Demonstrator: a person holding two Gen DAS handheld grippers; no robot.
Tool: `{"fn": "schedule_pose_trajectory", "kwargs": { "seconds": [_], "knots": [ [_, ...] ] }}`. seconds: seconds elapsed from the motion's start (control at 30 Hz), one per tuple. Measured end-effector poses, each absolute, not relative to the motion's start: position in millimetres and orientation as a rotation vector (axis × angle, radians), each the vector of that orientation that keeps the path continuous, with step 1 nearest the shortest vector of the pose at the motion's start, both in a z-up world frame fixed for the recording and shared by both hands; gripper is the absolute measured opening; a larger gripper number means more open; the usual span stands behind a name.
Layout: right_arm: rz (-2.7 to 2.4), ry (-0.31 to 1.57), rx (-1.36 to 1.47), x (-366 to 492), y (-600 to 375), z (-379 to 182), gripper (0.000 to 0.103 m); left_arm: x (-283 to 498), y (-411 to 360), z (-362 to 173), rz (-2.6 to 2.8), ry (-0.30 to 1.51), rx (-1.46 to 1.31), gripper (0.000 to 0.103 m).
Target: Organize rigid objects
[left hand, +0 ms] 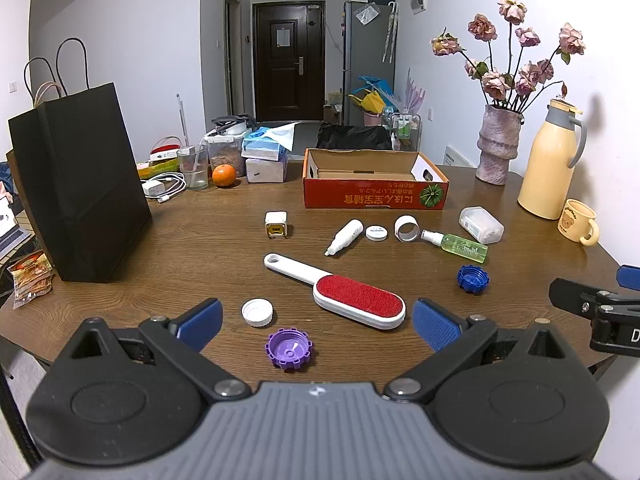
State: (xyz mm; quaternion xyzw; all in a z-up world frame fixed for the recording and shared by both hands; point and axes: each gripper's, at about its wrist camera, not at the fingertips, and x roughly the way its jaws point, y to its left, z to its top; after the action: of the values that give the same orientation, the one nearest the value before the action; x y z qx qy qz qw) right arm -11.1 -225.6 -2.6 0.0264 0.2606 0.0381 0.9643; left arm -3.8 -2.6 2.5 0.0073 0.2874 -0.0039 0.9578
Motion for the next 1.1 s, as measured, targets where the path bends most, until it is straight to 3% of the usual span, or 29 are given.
{"fn": "schedule_pose_trajectory", "kwargs": {
  "seconds": [1.1],
  "knots": [
    [0.076, 0.531, 0.051, -9.8, -227.6, -4.6, 0.103, -5.2, -5.3, 3.1, -0.008, 0.584, 0.011, 0.103]
  ]
}}
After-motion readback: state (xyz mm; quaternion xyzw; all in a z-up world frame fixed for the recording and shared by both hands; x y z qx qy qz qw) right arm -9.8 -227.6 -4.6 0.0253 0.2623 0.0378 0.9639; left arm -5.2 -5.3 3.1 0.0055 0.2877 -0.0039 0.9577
